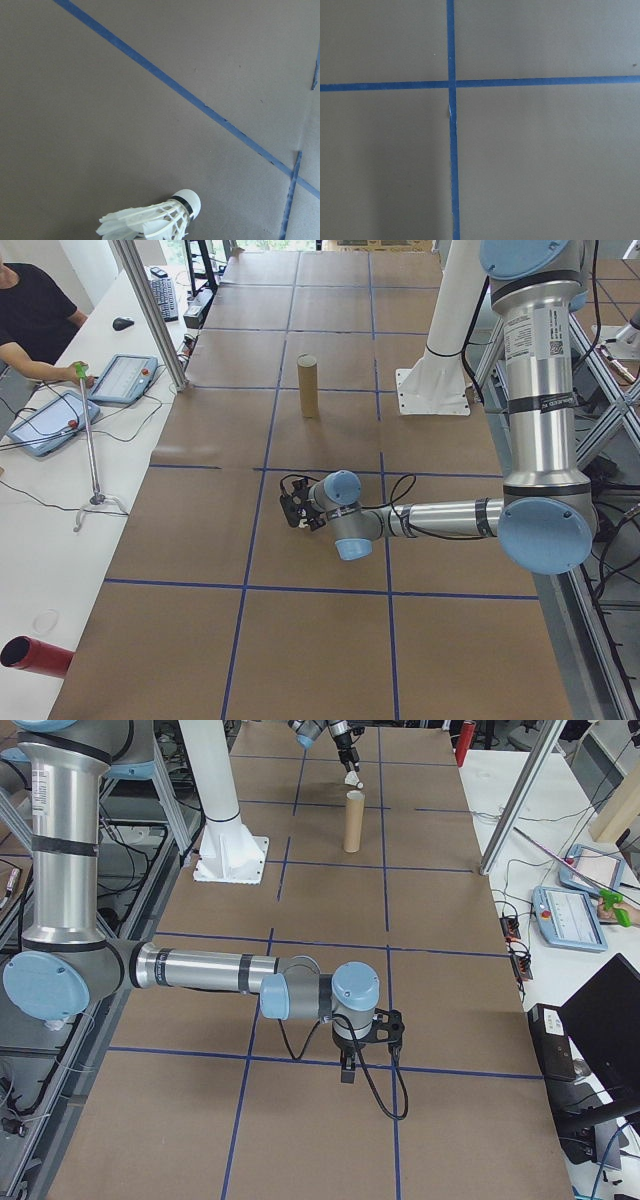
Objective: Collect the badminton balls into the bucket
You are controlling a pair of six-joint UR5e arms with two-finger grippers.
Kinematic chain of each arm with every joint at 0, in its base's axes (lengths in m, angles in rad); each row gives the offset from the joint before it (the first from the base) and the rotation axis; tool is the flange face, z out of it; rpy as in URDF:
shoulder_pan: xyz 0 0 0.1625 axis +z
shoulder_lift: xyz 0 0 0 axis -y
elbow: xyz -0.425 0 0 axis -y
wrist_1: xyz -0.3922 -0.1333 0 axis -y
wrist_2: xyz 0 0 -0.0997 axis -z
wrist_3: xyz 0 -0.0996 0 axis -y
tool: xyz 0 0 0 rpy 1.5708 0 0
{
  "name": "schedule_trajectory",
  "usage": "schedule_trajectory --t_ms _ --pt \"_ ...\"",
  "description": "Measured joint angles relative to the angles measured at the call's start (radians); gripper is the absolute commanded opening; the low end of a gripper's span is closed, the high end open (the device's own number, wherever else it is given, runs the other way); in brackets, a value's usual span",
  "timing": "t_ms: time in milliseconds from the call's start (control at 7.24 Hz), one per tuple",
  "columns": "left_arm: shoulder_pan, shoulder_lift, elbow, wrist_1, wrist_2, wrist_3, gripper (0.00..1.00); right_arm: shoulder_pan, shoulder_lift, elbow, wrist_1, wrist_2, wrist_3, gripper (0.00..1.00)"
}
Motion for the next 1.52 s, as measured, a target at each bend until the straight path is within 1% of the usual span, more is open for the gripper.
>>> schedule_trajectory --t_ms 138,276,553,829,1244,1382,1520 --pt "0.017 -0.005 0.0 -0.002 0.018 -0.008 0.92 0.0 0.0 0.0 0.0 0.0 0.0 1.0" --pt "0.028 -0.011 0.001 -0.003 0.028 -0.011 0.79 0.0 0.0 0.0 0.0 0.0 0.0 1.0" --pt "0.041 -0.014 0.002 -0.003 0.041 -0.012 0.32 0.0 0.0 0.0 0.0 0.0 0.0 1.0" --pt "0.044 -0.015 0.004 -0.003 0.046 -0.009 0.01 0.0 0.0 0.0 0.0 0.0 0.0 1.0" --pt "0.043 -0.014 -0.004 -0.005 0.041 -0.002 0.0 0.0 0.0 0.0 0.0 0.0 0.0 1.0" --pt "0.04 -0.009 -0.025 -0.004 0.006 0.0 0.0 0.0 0.0 0.0 0.0 0.0 0.0 1.0" --pt "0.03 0.0 -0.062 -0.001 -0.074 0.0 0.0 0.0 -0.001 0.0 0.0 0.0 0.0 1.0"
